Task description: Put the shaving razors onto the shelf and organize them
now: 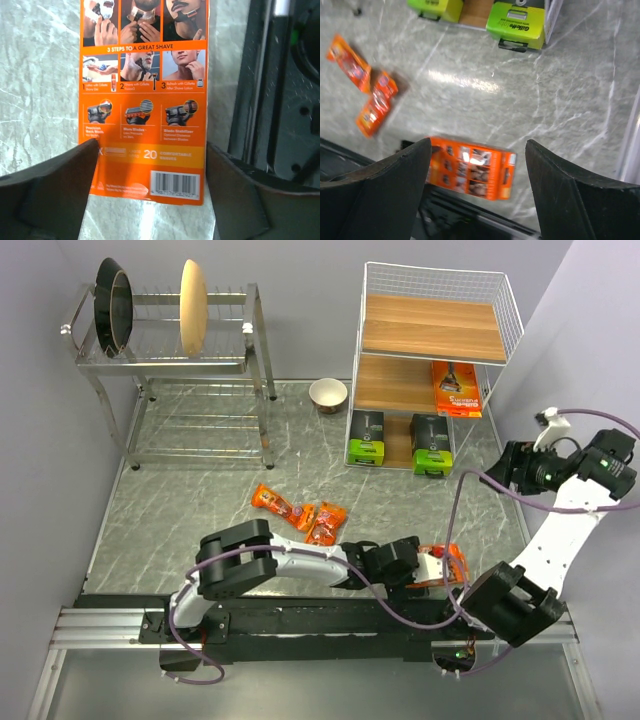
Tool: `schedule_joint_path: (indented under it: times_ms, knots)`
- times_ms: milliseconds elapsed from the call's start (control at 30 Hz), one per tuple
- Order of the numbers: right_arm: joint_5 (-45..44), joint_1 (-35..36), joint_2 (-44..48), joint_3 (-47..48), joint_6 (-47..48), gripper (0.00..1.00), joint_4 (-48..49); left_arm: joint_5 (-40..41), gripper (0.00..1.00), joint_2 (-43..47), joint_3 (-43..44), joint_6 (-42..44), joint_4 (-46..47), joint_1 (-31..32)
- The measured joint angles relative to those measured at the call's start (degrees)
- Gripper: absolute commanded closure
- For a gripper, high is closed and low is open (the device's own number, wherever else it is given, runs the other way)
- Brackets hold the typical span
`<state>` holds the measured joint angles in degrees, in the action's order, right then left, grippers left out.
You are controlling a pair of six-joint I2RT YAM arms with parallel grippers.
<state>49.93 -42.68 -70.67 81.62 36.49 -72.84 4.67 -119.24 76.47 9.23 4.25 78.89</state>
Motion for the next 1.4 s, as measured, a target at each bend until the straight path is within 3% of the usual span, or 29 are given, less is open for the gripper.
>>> schedule_joint_path:
  times_ms: [200,400,467,500,567,600,733,833,1000,1200,1400]
  knots:
    - [1.0,0.0,1.7,-2.5,11.5,0.18,-3.3,-9.8,0.49,6.1,-5.8,2.8,-2.4,-3.5]
    - [3.1,1.0,8.2,-4.0,18.4,0.18,-3.2,-30.9,0.58,11.8,-10.4,3.3,-13.5,-16.1]
    - [3.4,2.2,12.9,-7.0,23.0,0.16,-2.8,-35.1,0.53,10.8,-10.4,4.0,-18.9,-20.5]
    - [3.0,3.2,16.3,-9.9,26.1,0.16,-2.5,-38.1,0.41,10.3,-10.4,4.2,-20.3,-22.4]
    - [1.5,5.2,21.9,-15.7,33.8,0.15,-3.6,-41.8,0.28,10.4,-10.2,4.9,-22.9,-25.4]
    - [0.9,5.7,23.8,-17.1,36.5,0.14,-4.9,-43.8,0.01,10.7,-10.2,4.7,-24.0,-26.6]
    - [-3.0,10.6,22.9,-20.4,46.1,0.02,-5.4,-47.0,0.01,13.6,-10.3,4.6,-29.1,-30.2]
    - [-7.2,19.3,21.5,-27.6,54.0,0.0,-3.7,-46.6,0.01,17.0,-10.0,3.6,-31.2,-31.2]
    - [-13.6,33.4,21.2,-37.5,58.0,0.0,-2.4,-45.3,0.01,18.9,-7.3,-1.7,-30.3,-31.0]
    - [-18.6,39.4,19.6,-41.2,56.2,0.02,3.8,-43.8,0.0,15.7,-8.0,-20.5,-19.1,-30.7]
    - [-24.9,39.9,18.4,-47.6,54.2,0.07,11.0,-43.9,0.01,4.7,-5.7,-37.8,-9.7,-28.9]
